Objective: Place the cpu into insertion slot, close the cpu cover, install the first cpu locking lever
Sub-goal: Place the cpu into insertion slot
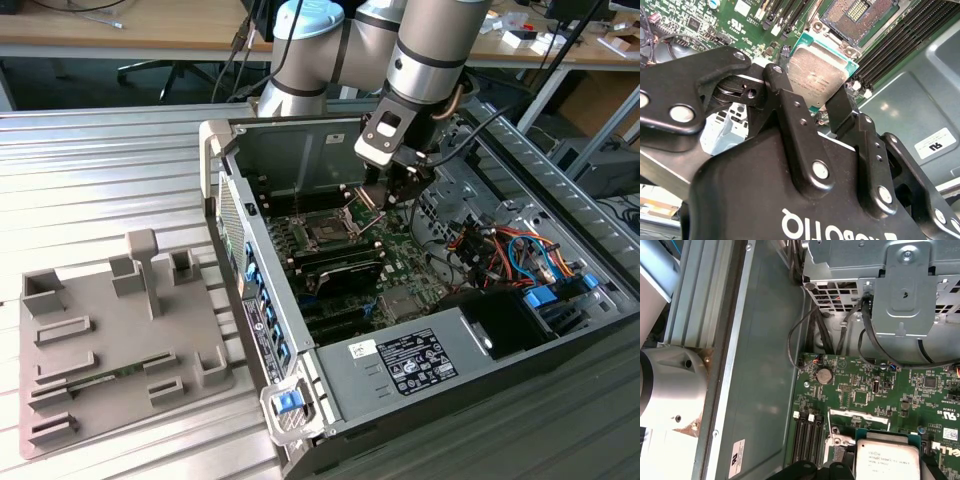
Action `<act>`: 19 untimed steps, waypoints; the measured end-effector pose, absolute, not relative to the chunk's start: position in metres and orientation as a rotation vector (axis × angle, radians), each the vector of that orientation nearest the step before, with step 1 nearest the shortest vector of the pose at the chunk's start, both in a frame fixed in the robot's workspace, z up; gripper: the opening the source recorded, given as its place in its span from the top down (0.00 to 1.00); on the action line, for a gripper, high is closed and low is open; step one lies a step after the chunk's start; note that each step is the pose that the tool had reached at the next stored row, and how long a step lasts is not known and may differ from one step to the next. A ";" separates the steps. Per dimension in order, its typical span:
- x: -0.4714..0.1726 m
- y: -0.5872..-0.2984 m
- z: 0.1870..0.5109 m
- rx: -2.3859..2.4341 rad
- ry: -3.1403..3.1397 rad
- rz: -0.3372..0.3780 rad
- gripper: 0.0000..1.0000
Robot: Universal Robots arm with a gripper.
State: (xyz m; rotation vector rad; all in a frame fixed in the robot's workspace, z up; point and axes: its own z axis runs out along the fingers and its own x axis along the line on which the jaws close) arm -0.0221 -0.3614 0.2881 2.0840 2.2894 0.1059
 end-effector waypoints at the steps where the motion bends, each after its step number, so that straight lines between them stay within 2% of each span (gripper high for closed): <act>1: -0.022 -0.361 0.288 2.086 2.288 0.106 0.45; 19: -0.023 -0.361 0.287 2.102 2.272 0.105 0.45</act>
